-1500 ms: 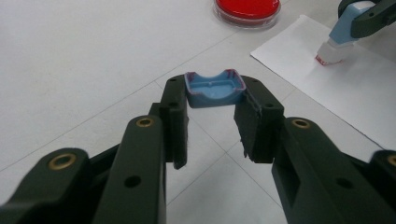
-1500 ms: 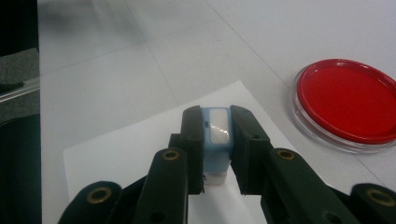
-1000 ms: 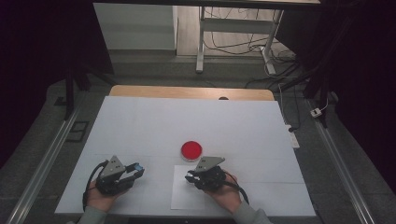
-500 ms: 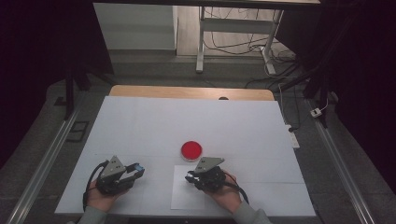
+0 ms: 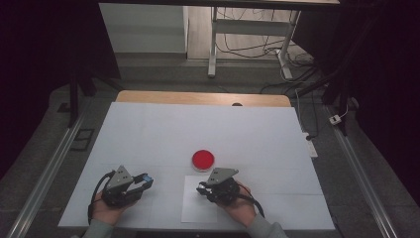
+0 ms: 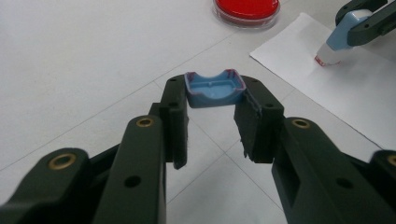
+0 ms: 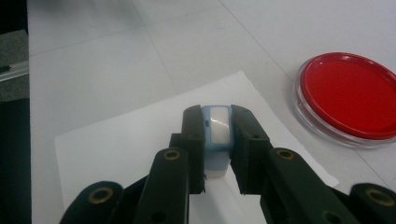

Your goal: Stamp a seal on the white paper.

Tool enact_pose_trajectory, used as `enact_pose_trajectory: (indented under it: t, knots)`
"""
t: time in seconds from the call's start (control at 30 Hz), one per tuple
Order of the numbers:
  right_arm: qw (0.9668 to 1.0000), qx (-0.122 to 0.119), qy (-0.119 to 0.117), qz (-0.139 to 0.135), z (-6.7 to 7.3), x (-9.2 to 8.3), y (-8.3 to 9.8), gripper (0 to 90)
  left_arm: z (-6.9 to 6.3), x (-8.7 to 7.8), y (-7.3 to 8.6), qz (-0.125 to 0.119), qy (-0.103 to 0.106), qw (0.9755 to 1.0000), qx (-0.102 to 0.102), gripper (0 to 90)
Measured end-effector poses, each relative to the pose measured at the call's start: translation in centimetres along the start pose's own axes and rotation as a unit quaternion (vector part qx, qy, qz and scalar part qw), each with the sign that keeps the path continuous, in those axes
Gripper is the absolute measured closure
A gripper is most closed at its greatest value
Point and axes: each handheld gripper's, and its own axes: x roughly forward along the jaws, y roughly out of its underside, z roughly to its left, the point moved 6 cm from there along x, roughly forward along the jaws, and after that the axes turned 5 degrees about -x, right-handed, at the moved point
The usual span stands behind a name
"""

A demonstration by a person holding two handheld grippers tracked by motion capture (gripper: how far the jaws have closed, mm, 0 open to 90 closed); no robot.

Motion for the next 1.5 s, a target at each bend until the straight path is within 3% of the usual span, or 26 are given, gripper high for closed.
enact_pose_trajectory:
  t: [0.63,0.9,1.37,1.5]
  knots:
    - [1.0000,0.002,0.000,0.009,-0.03,0.03,-0.07,76.3,-0.06,0.08,0.04,0.002,0.001,1.0000,-0.001,65.1]
    - [1.0000,0.005,-0.002,-0.003,-0.04,0.04,0.06,76.2,0.02,0.02,0.04,0.001,-0.001,1.0000,-0.002,65.1]
    - [1.0000,0.003,0.003,0.001,0.00,0.02,-0.01,76.0,0.08,0.07,0.05,0.002,-0.002,1.0000,-0.002,65.1]
    - [0.9998,0.012,0.004,-0.014,-0.05,-0.21,-0.22,75.8,0.06,0.03,0.01,0.001,-0.002,1.0000,-0.001,65.1]
